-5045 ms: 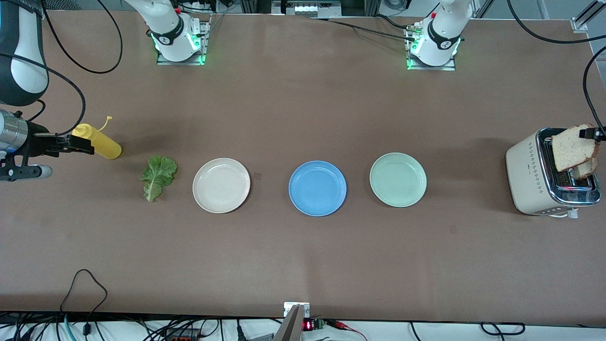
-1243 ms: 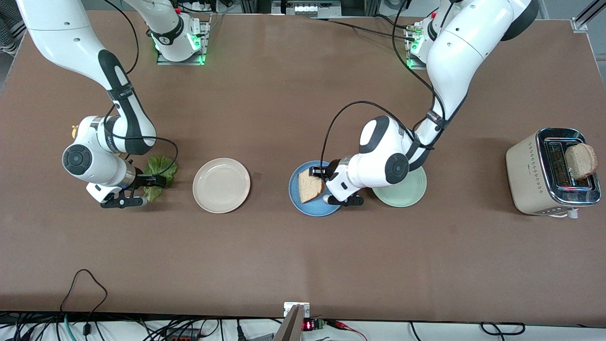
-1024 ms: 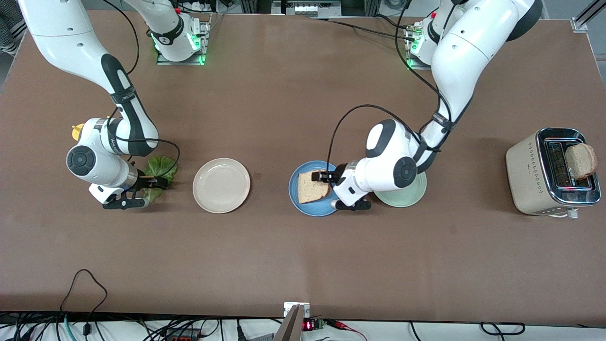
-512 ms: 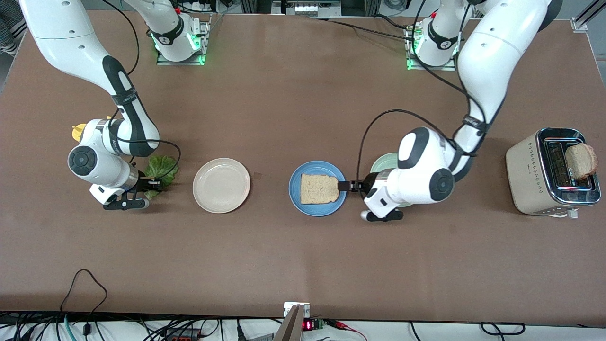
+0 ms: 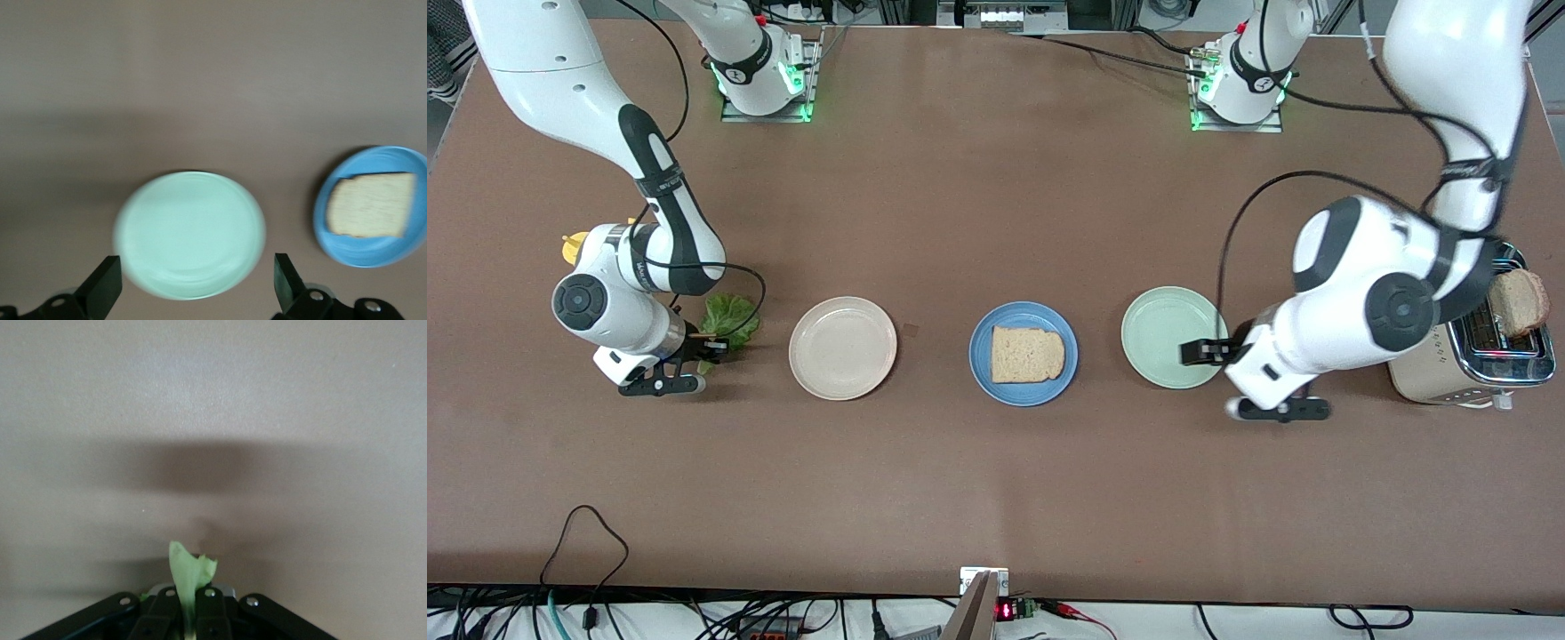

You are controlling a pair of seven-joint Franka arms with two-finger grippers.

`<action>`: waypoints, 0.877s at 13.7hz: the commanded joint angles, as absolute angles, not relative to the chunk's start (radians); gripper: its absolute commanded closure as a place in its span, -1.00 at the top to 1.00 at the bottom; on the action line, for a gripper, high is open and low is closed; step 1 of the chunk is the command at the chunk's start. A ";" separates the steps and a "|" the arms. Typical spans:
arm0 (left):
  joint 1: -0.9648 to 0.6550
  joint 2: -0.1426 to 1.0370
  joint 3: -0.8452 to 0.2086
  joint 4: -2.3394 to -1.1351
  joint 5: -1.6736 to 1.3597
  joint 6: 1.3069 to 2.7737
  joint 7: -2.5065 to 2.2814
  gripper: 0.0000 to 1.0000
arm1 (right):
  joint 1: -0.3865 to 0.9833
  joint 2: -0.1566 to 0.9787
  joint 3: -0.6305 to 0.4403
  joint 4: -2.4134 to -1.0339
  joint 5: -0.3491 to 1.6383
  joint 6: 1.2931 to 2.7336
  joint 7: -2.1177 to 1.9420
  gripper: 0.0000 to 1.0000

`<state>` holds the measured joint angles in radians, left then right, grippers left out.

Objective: Make sandwich in blue plate with both arms
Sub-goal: 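Release the bread with the left gripper while the right gripper lifts lettuce, then carry the lettuce leaf onto the bread with the right gripper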

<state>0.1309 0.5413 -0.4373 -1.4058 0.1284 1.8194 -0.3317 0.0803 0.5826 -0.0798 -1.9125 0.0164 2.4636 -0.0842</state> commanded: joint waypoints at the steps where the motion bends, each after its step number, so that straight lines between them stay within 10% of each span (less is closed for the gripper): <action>1: 0.169 0.512 -0.443 -1.275 0.238 1.650 -0.330 1.00 | 0.081 0.557 -0.078 -1.882 0.025 2.400 -0.089 -1.00; 9: 0.270 0.512 -0.437 -1.121 0.219 1.525 -0.128 1.00 | 0.188 0.514 -0.068 -1.733 0.084 2.085 0.274 -1.00; 12: 0.162 0.425 -0.239 -1.175 0.117 1.529 -0.117 1.00 | 0.286 0.523 -0.066 -1.709 0.251 2.086 0.475 -1.00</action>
